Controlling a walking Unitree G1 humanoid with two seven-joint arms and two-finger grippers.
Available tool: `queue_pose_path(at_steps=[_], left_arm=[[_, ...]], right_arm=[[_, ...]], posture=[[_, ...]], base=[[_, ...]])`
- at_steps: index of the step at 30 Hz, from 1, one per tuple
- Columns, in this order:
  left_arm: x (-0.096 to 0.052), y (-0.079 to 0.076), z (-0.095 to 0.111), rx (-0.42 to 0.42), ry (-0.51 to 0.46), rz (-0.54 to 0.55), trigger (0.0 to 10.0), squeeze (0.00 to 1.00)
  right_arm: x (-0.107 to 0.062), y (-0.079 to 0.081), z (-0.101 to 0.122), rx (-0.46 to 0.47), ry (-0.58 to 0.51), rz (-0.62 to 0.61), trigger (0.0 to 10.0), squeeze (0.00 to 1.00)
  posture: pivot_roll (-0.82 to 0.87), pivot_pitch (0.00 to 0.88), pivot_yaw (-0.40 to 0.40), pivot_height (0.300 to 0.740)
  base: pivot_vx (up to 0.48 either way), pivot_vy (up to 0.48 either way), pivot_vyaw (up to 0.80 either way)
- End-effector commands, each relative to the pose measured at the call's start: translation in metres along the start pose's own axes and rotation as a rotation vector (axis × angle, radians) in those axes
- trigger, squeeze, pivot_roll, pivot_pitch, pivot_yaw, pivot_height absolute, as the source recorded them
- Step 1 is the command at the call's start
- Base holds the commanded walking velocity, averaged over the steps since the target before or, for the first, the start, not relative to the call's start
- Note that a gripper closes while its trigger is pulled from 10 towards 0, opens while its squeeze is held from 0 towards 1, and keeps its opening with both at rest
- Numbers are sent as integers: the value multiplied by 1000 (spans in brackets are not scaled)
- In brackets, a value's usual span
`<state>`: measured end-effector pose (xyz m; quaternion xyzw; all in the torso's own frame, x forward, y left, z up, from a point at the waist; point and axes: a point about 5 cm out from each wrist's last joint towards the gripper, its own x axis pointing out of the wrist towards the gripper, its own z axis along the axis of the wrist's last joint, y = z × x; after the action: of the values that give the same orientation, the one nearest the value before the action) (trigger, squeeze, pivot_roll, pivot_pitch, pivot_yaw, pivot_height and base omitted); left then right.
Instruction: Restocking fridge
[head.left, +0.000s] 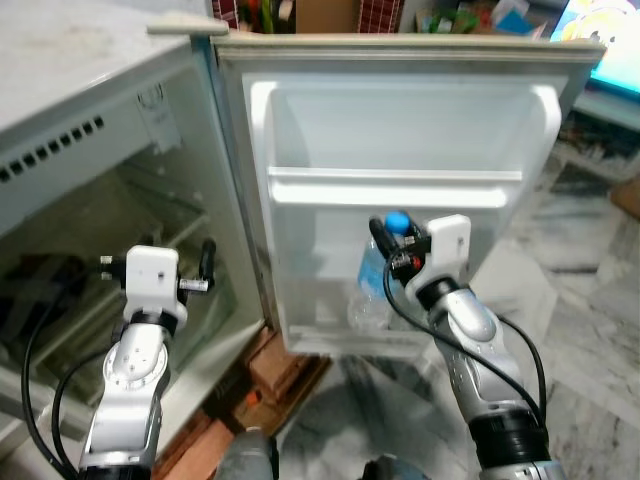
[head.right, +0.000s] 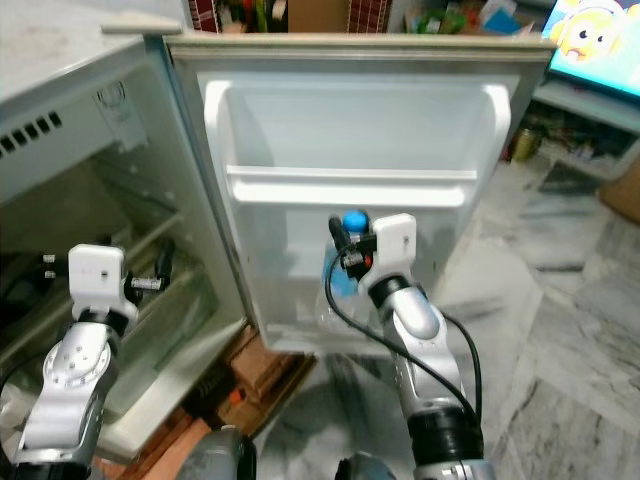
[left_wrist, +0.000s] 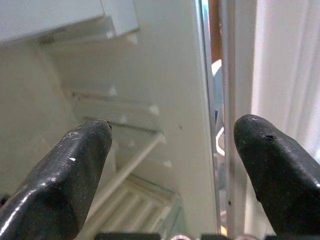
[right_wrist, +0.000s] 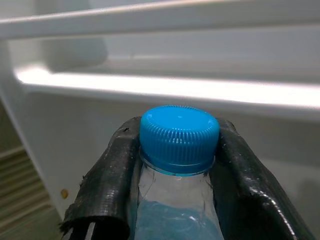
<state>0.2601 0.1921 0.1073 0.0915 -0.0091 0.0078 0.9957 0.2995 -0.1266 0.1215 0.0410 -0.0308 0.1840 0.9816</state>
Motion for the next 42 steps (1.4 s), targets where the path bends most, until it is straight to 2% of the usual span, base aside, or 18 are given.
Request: queue_pose_path(at_steps=[1, 6, 12, 21, 26, 30, 42], left_arm=[[-3, 1, -2, -5, 18, 5, 10000, 0], [-10, 0, -14, -27, 49, 22, 10000, 0], [-10, -1, -21, -43, 64, 47, 10000, 0], [-4, -9, -15, -53, 39, 31, 10000, 0], [-2, -13, -15, -57, 36, 19, 10000, 0], [0, -16, -13, -63, 24, 16, 10000, 0], [-1, -20, -10, -76, -2, -6, 10000, 0]], right_arm=[[6, 0, 9, -15, -43, -3, 10000, 0], [13, 0, 2, -6, -40, -24, 10000, 0], [15, 1, 1, -20, -38, -17, 10000, 0], [19, -1, 4, -39, -61, -16, 10000, 0], [17, 3, 1, -37, -62, -10, 10000, 0], [16, 4, 0, -45, -57, -7, 10000, 0], [16, 4, -1, -57, -55, -4, 10000, 0]], posture=[[146, 27, 0, 667], [171, 43, -13, 667], [163, 56, -22, 667], [147, 77, -20, 667], [143, 92, -20, 642], [142, 99, -20, 642], [142, 116, -25, 642]], base=[[0, 0, 0], [0, 0, 0], [0, 0, 0], [0, 0, 0], [0, 0, 0], [0, 0, 0], [113, 0, 0]])
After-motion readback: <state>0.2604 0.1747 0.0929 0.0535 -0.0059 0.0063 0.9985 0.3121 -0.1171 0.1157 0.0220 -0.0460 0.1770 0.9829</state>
